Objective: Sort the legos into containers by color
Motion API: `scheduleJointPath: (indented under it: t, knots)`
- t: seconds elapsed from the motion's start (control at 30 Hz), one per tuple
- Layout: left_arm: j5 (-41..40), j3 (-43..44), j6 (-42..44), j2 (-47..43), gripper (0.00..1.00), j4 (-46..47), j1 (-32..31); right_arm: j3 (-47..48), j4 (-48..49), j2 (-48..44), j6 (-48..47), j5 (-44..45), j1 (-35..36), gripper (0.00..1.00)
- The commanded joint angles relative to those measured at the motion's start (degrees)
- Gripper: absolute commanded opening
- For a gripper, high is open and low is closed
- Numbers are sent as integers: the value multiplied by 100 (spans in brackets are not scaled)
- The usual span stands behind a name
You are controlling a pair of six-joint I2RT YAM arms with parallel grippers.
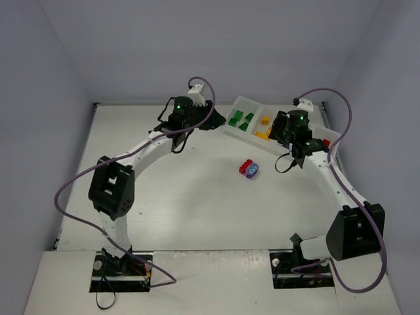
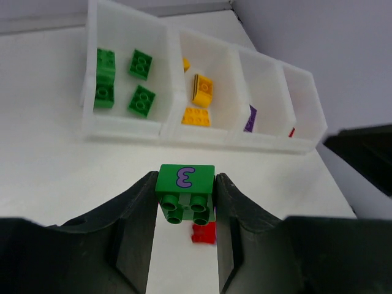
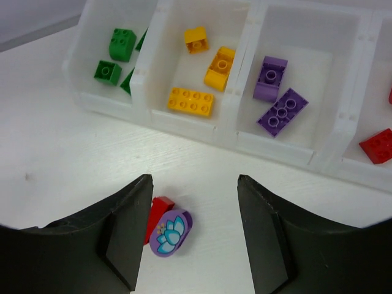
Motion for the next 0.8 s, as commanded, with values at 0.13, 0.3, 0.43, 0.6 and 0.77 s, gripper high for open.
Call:
scheduleJointPath:
  t: [0.13, 0.3, 0.43, 0.6, 0.77]
  knots:
    - [-805, 1862, 958, 1482, 0, 286, -394, -596, 53, -927, -39, -772, 24, 54]
    - [-1051, 3057, 1126, 2590, 0, 558, -482, -877, -79, -1217, -39, -1290, 15, 54]
    - [-1314, 3935, 1301, 3408, 0, 576, -561, -1131, -88, -1393, 23, -1633, 24, 54]
    - [-1719, 4384, 1346, 3954, 11, 778, -631, -1281, -88, -1481, -21, -1932, 24, 54]
    - [-1852, 5044, 1319, 4394, 36, 646, -667, -1413, -88, -1499, -74, -2064, 24, 54]
